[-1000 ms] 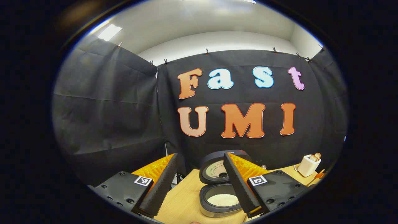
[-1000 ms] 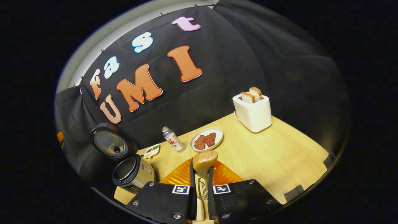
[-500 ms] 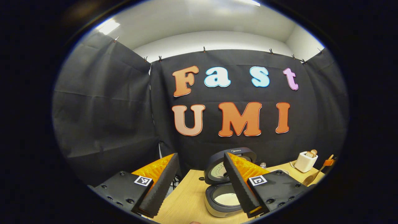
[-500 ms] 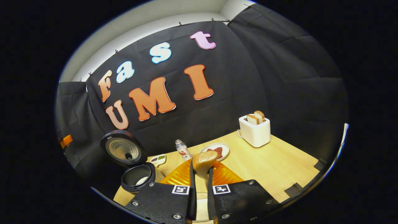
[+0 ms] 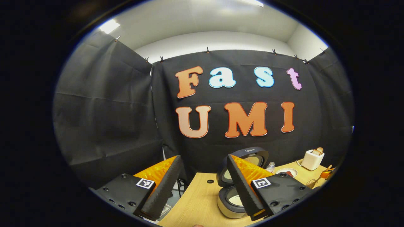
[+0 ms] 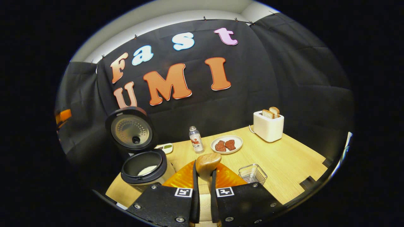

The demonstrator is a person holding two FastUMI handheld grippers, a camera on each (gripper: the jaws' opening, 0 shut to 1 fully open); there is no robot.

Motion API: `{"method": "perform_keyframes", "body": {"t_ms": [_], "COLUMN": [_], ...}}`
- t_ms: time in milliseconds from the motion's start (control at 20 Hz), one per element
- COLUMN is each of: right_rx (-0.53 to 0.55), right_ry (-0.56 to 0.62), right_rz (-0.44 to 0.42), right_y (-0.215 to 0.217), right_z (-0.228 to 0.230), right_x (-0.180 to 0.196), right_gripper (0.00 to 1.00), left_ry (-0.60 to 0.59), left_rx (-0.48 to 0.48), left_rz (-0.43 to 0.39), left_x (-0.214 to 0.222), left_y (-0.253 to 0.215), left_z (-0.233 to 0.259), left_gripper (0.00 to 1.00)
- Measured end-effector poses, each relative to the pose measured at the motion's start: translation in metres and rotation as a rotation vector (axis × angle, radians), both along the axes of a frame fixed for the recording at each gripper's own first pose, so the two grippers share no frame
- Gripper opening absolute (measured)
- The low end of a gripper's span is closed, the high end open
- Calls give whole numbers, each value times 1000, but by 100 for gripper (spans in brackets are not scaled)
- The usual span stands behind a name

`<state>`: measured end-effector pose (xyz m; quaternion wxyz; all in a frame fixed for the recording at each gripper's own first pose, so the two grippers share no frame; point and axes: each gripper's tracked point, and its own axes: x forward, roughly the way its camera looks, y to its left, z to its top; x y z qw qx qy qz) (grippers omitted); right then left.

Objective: Close the left gripper, press the button to open the rice cooker; take a wooden spoon from the chopstick holder with the right hand, scoop a spoonful of rice and pour it into the rice cooker, then put the wooden spoon back into the chopstick holder.

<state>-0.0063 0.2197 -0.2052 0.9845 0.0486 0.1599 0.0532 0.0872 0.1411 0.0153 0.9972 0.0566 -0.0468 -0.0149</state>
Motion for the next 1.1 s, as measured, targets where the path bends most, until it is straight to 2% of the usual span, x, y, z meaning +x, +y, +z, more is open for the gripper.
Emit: {"method": "perform_keyframes", "body": {"t_ms": [400,500,650,750,950,1100], "right_rx": [-218,-236,-209,-127,13,109], "right_ry": [58,61,45,67,75,95], "right_rz": [-41,-50,-35,-32,-88,-79], "right_y": [5,5,10,15,9,21], "right_z": [-62,-70,-74,-84,-84,-85], "right_x": [1,0,2,4,8,6], "right_gripper": [13,13,13,13,13,13], "left_ry": [23,28,34,39,49,49], "left_rx": [31,33,27,22,28,28], "left_rz": [10,14,19,23,35,36], "left_x": [2,3,3,4,5,5], "left_y": [17,19,19,20,22,21], "left_z": [-9,-11,-15,-18,-21,-19], "left_gripper": [97,97,97,97,97,97]}}
